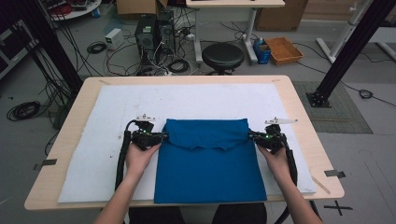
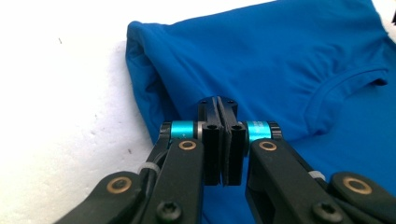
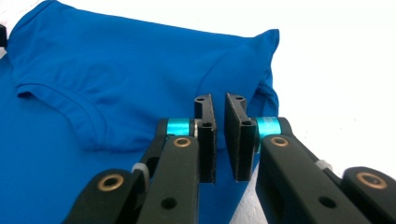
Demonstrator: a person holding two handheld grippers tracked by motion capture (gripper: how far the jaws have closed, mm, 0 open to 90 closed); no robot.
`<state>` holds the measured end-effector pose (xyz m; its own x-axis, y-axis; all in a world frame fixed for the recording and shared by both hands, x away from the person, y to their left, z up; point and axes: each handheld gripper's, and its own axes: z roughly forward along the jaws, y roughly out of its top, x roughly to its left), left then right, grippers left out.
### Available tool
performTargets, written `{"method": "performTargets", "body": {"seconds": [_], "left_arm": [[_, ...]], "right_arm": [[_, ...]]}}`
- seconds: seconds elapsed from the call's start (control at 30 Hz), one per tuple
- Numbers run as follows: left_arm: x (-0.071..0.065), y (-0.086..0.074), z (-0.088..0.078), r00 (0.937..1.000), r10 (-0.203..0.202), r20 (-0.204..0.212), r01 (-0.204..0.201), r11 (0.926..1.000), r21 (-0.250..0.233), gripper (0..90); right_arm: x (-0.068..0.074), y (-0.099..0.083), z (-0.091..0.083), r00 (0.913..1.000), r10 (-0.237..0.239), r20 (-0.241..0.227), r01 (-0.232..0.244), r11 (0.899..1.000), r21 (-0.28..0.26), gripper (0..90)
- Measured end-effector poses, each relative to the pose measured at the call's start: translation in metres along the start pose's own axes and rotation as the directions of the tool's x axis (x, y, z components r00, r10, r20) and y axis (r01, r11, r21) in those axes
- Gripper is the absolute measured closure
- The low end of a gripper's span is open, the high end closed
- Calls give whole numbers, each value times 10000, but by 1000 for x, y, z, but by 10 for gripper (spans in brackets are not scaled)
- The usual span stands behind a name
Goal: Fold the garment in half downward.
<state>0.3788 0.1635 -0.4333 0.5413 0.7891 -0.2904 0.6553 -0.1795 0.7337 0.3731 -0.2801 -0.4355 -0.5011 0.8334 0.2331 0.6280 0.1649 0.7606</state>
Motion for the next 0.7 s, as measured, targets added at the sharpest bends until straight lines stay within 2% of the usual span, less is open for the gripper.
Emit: {"method": "performTargets", "body": {"seconds": [0.03,0.2,0.27,0.33,0.5,0.7], "left_arm": [[0,0,0,10000,26,11,-26,10000,24,885],[-1,0,0,10000,67,50,-67,10000,-18,886],[-1,0,-1,10000,54,84,-53,9999,-95,886],[-1,1,-3,9999,87,108,-85,9998,-168,887],[1,1,-7,9997,19,234,-12,9995,-321,887],[-4,2,-17,9986,180,490,-163,9992,-364,888]], "right_arm": [[0,0,0,10000,60,-30,-60,10000,12,767],[4,-3,9,10000,39,33,-40,9994,353,730],[6,-4,14,9998,-115,145,106,9981,601,825],[9,-4,14,9992,-331,204,318,9978,583,872],[9,-1,6,9991,-385,183,379,9988,300,884],[9,3,-6,9994,-336,-51,337,9993,150,883]]}}
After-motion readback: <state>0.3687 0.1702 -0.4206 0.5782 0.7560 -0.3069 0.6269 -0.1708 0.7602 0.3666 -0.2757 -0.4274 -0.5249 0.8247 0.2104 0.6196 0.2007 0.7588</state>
